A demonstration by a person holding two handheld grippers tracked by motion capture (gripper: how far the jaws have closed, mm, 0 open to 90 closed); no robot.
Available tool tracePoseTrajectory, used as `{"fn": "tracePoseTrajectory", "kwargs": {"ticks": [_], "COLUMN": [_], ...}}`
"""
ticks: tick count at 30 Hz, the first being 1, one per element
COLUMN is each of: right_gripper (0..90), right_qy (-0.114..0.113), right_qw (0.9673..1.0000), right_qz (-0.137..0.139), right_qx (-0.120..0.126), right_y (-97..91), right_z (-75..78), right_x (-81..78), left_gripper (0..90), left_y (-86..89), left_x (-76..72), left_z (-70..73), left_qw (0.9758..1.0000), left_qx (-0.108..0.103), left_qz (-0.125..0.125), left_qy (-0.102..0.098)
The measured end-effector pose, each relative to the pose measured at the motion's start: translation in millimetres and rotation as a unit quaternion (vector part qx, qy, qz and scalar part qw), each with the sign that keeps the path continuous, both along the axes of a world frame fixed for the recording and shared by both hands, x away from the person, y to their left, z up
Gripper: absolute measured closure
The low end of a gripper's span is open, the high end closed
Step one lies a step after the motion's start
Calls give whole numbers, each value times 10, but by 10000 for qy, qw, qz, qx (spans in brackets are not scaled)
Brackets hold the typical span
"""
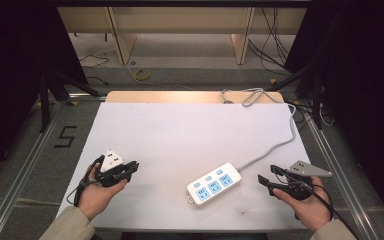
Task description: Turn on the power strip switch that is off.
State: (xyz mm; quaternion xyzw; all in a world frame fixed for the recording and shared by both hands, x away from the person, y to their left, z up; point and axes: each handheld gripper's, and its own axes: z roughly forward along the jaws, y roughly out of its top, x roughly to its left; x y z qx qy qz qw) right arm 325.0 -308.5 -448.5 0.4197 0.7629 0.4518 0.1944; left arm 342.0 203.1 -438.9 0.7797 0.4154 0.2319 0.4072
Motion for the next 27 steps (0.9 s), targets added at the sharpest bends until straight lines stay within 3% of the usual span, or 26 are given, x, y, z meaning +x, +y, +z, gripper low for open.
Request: {"fn": "tracePoseTrajectory", "kwargs": {"ticks": [2,10,27], "right_gripper": [370,363,351], "right_qy": [2,44,59], "right_qw": [10000,10000,10000], "right_qz": [1,-13,2], "right_qx": [-3,-13,-4], "right_y": [2,5,5], "right_z": [0,-14,-23], "right_x": [-1,9,3], "left_gripper": [895,896,896], "left_y": [-11,-200,-483], "left_x": [2,42,141], "left_z": [10,34,78], "left_qw": [10000,9991,9973], "left_qx": [-11,-44,13], "left_qz": [-29,-416,-729], "left_qy": [-16,41,50]}}
